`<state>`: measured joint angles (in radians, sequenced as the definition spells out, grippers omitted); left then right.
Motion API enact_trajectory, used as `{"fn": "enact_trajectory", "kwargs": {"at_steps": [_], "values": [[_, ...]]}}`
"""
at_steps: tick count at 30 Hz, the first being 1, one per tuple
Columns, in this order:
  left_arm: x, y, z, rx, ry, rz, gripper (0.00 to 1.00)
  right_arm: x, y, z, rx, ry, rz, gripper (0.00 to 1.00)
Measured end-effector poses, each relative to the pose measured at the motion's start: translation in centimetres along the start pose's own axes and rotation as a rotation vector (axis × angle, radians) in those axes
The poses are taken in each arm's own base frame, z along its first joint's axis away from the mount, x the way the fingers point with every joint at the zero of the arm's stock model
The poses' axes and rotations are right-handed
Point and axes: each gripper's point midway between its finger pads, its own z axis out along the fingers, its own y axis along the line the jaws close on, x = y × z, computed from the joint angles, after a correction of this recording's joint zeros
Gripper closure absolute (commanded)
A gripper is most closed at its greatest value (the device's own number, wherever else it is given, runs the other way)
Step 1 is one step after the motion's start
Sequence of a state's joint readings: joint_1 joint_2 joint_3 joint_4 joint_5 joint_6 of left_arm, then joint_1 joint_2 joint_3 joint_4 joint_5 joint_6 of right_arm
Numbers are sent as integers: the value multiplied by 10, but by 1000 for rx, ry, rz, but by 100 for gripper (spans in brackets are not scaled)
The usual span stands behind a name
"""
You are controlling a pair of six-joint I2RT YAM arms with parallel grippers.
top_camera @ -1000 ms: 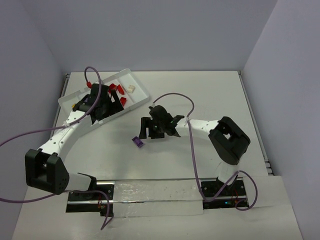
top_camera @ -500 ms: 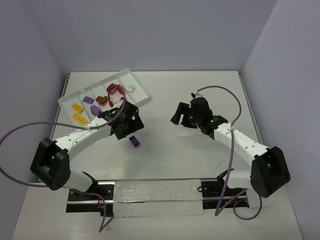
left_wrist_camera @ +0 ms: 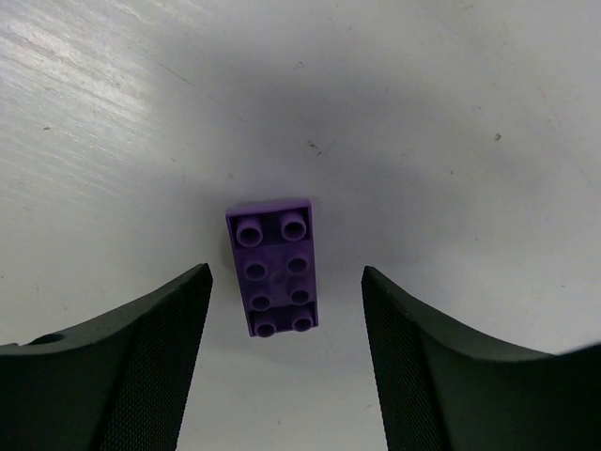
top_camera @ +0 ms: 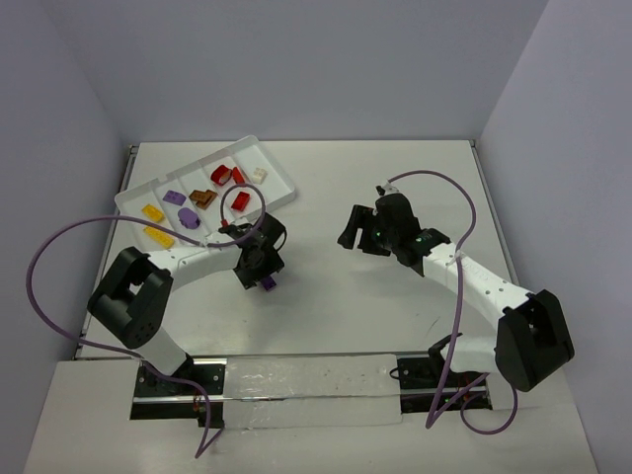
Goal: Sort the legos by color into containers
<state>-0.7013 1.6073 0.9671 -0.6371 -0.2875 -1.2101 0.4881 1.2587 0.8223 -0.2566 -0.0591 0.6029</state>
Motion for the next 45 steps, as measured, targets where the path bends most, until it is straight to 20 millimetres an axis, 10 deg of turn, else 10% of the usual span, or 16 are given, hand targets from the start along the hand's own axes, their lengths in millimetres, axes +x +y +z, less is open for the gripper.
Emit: {"fn": "enact_trajectory", "kwargs": {"at_steps": [8,18,24,31,38,45], "values": [[8,4,13,-29,13,8,46,0,0,0,-1,0,-1,20],[-9,8,7,-67,-42,42,100,2,-1,-2,-2,-2,-3,20],[-101,11,-19,-13,-167,-59,100,-1,1,-8,-11,-14,-4,20],[-231,88,-30,-65,-313,-280,100,-4,4,-12,-23,-30,-8,20],[-301,124,-11,-58,-324,-410,100,-4,5,-12,-26,-27,-8,20],[-339,108,22,-43,-309,-399,96,-4,4,-12,-25,-27,-12,20]]}}
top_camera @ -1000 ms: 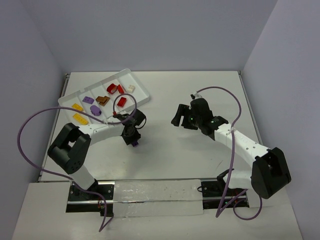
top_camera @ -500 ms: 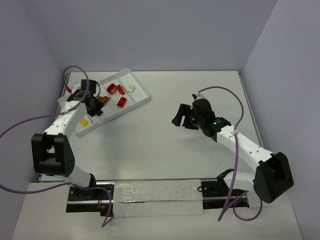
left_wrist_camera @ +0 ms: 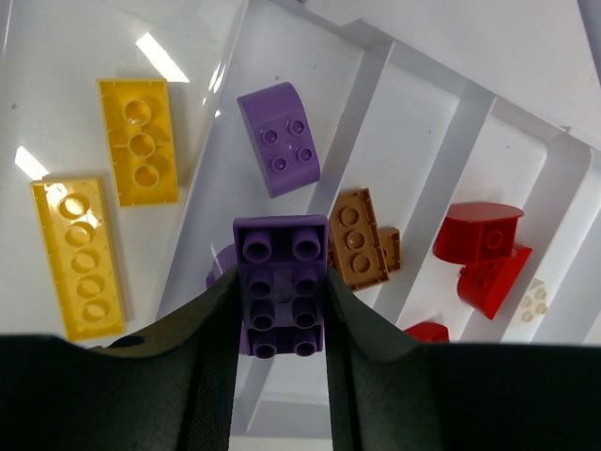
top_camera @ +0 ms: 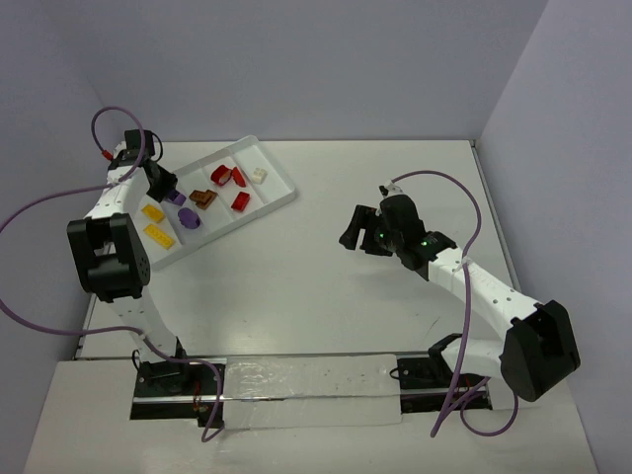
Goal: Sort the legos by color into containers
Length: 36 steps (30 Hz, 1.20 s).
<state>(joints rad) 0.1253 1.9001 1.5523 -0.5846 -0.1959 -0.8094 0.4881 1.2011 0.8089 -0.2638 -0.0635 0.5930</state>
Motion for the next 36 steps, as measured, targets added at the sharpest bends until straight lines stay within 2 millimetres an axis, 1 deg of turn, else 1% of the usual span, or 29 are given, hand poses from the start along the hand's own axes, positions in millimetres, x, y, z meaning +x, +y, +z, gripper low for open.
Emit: {"fn": "enact_trajectory", "kwargs": {"at_steps": [3,5,8,10,11,12,13,14,15,20,23,25,27,28,30,33,35,36], "values": [[1,2,12,-15,13,6,90,0,0,0,0,0,0,20],[3,4,16,-24,21,9,81,0,0,0,0,0,-1,20],[6,7,21,-35,31,15,54,0,0,0,0,0,-4,20],[7,7,21,-34,33,19,39,0,0,0,0,0,-4,20],[7,7,21,-33,34,22,32,0,0,0,0,0,-5,20],[7,7,21,-31,35,25,31,0,0,0,0,1,-5,20],[8,7,22,-30,37,29,23,0,0,0,0,1,-6,20],[9,8,22,-28,40,35,18,0,0,0,0,1,-7,20],[10,8,22,-29,43,35,15,0,0,0,1,1,-7,20],[13,9,20,-29,58,40,14,0,-1,0,2,2,-7,20],[10,7,6,-20,53,48,14,1,-2,0,10,2,-7,18],[3,1,-14,9,29,63,14,1,-5,0,21,0,-7,15],[-10,-14,-45,71,-19,78,14,1,-8,-1,38,-1,-8,12],[-16,-23,-63,108,-46,86,14,1,-10,-1,47,-1,-9,11],[-28,-42,-107,206,-112,106,14,1,-15,-4,73,-9,-11,9],[-37,-62,-173,351,-197,138,14,-4,-21,-11,113,-38,-15,5],[-35,-65,-211,449,-236,160,14,-11,-26,-20,142,-74,-18,4],[-31,-62,-223,483,-246,169,14,-14,-28,-25,155,-96,-20,3]]}}
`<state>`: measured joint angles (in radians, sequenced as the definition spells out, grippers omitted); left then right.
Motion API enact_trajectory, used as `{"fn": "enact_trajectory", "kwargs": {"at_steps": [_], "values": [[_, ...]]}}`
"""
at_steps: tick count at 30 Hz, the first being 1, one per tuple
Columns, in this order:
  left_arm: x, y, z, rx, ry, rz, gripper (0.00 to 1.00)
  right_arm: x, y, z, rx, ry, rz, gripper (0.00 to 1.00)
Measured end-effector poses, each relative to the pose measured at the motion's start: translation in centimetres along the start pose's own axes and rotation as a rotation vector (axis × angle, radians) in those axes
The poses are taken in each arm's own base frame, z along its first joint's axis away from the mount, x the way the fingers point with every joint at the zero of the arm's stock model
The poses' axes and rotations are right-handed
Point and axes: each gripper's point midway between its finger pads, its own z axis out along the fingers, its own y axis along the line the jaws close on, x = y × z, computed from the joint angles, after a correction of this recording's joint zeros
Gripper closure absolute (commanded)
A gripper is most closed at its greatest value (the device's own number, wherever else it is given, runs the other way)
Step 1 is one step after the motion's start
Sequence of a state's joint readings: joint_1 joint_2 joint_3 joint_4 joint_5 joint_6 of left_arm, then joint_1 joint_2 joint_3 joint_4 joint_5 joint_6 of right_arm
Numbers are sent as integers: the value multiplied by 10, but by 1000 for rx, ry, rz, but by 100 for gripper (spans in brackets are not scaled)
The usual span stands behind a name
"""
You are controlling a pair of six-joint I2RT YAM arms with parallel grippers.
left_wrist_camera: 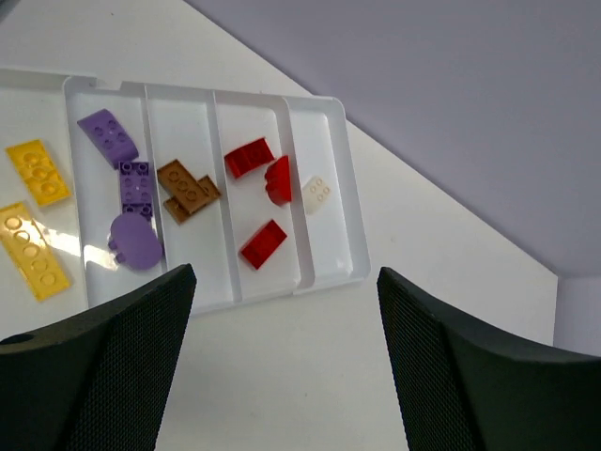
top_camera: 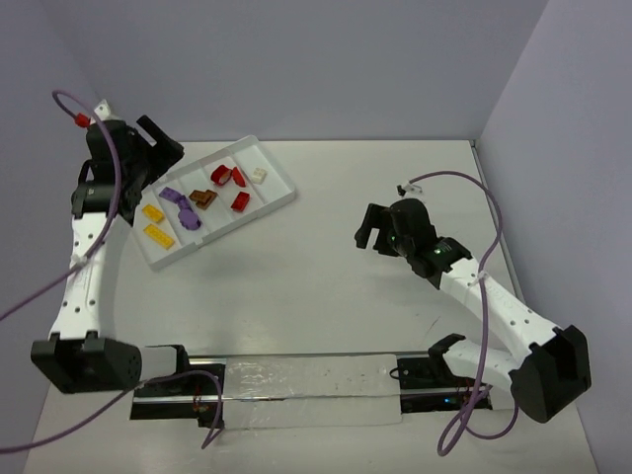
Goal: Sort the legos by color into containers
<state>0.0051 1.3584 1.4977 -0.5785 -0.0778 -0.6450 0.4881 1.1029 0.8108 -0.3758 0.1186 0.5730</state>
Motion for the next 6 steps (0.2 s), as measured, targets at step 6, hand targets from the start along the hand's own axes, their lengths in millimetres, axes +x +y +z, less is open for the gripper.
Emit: {"fn": "enact_trajectory", "kwargs": {"at_steps": [6], "values": [[39,6,-43,118,52,30,13,-19,-15,-17,71,-97,-6,4]]}}
